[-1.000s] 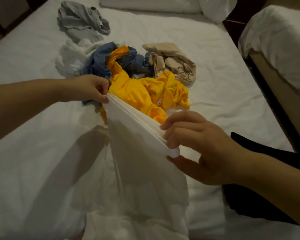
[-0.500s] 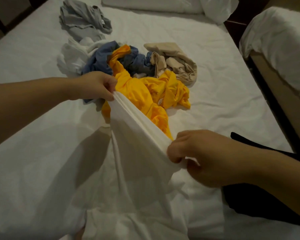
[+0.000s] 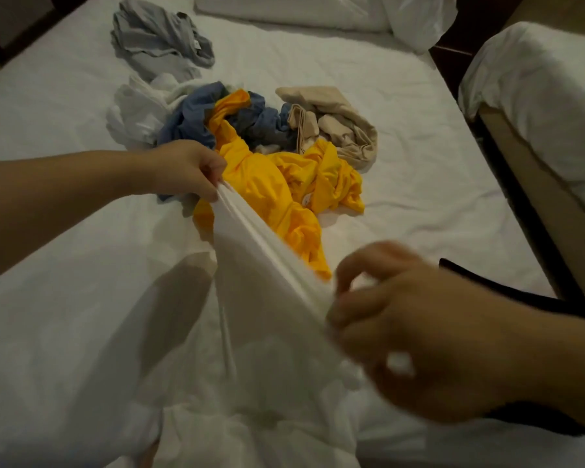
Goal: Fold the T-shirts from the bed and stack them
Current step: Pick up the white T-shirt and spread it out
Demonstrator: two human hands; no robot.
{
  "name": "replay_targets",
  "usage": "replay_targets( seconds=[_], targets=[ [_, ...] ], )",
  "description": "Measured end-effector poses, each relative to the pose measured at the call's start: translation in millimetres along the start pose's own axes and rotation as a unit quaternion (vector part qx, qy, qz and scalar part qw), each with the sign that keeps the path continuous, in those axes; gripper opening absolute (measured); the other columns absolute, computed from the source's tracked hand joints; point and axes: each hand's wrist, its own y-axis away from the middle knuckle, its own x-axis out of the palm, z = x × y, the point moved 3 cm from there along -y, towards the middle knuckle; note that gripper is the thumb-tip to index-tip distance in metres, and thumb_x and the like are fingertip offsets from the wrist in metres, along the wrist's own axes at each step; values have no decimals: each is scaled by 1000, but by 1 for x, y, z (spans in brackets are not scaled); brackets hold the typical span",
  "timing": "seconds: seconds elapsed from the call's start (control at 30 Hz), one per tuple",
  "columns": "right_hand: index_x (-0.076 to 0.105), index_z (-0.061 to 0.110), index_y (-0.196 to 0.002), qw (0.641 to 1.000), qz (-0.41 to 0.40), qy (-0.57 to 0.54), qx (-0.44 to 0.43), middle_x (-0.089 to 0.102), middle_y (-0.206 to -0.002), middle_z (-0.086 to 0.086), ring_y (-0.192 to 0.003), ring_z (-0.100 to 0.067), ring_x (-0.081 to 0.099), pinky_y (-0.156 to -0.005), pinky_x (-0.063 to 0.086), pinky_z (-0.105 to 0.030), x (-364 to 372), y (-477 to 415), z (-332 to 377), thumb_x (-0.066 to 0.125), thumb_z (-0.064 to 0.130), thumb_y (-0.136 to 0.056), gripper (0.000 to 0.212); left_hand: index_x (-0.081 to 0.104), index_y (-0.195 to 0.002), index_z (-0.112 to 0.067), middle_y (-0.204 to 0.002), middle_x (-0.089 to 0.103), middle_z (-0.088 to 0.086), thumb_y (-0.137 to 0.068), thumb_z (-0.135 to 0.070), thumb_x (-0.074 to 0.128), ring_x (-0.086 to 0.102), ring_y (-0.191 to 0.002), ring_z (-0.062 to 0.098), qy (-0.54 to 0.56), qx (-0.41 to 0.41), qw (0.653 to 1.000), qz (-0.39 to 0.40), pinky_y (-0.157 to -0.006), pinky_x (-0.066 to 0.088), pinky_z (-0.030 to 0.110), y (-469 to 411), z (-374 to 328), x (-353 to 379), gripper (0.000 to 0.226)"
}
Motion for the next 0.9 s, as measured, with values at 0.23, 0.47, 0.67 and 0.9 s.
replay_targets(
  seconds=[0.23, 0.47, 0.67, 0.9],
  targets=[
    [60, 26, -85, 993, 50, -33, -104, 66, -94, 13, -116, -15, 46, -100, 29, -32, 31, -20, 17, 63, 22, -65, 21, 63, -77, -5, -67, 51, 2, -76, -2, 66, 46, -63, 12, -72, 60, 996, 5, -55, 37, 24, -7, -12, 8, 5],
    [42, 30, -81, 999, -8, 37, -6, 62, -73, 12, -97, -10, 53, -100, 28, -34, 21, 6, -3, 58, 26, -77, 17, 62, -82, 1, -63, 53, 8, -79, 1, 64, 46, -47, 15, -47, 20, 999, -10, -37, 39, 16, -5, -3, 4, 4],
    [42, 37, -90, 986, -99, 86, 103, 54, -78, 24, -96, -10, 43, -88, 28, -31, 6, 28, -32, 47, 41, -79, 13, 55, -65, -5, -56, 49, 5, -76, 5, 65, 46, -52, 17, -1, 3, 1000, -14, -52, 40, 26, -1, 9, -3, 17],
    [43, 39, -98, 913, -100, -208, 335, 63, -87, 9, -73, -2, 61, -59, 47, -15, 12, 36, -81, 66, 45, -77, 32, 45, -61, -6, -71, 48, 12, -77, 12, 58, 47, -65, 19, 158, -32, 987, -16, -57, 47, 21, 6, 7, -10, 27]
  ],
)
